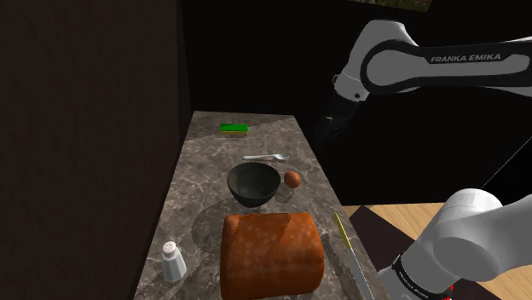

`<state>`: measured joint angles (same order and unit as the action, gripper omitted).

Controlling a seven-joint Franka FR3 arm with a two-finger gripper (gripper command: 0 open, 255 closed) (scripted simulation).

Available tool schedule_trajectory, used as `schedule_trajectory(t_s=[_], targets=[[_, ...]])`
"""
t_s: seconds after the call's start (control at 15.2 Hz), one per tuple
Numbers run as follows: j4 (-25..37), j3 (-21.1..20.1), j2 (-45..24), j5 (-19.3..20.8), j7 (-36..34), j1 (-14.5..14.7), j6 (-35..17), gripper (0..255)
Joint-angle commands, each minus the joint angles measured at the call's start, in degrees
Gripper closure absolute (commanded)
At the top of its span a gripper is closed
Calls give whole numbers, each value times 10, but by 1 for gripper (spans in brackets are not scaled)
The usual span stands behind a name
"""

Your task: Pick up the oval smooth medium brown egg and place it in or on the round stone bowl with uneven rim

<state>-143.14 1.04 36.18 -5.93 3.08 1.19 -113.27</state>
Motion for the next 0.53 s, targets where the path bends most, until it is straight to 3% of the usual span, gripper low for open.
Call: schedule_trajectory(t_s=[0.0,0.46], targets=[[-14,-3,-28,0,7,4,-37,0],[-29,-11,-160,-1,31,17,-161,0]])
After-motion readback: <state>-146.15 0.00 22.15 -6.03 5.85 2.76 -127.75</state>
